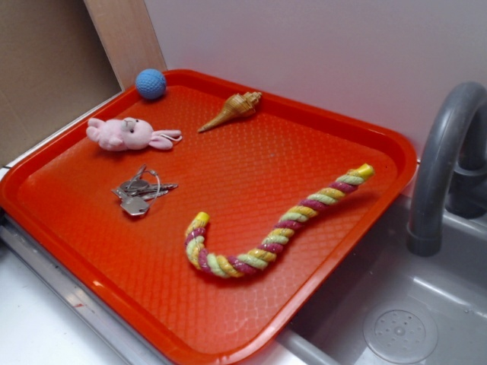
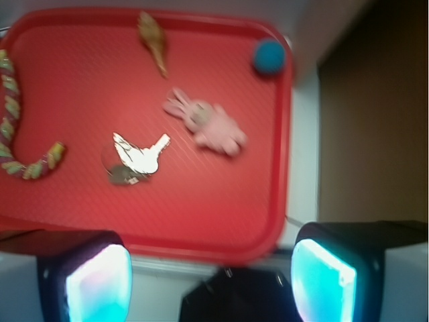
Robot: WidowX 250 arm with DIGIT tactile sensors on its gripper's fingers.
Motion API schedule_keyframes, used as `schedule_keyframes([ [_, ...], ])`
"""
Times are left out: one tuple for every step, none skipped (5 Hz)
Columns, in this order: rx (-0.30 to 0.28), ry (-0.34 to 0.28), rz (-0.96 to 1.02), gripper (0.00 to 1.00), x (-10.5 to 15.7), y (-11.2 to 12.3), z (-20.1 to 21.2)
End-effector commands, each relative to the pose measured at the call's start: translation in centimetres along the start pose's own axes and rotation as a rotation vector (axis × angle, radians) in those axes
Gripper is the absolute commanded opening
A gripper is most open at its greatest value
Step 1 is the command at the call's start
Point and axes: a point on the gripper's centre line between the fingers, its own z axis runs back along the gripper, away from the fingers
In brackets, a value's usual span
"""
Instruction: Grab the multicolored rope.
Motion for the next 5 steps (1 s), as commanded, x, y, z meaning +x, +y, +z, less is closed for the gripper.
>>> schedule_keyframes([
  [-0.001,-0.084,-0.28,1.0,2.2,-6.3,-1.8],
  [-0.016,-0.067,-0.35,1.0,3.4,-8.8,-2.9],
  [-0.041,-0.063,-0.425,1.0,4.5,-12.4,-4.7],
  [-0.075,-0.06,-0.538,1.0,4.2,-15.4,-6.4],
  [-0.019,-0.028,-0.639,1.0,4.4,-18.5,-9.0],
])
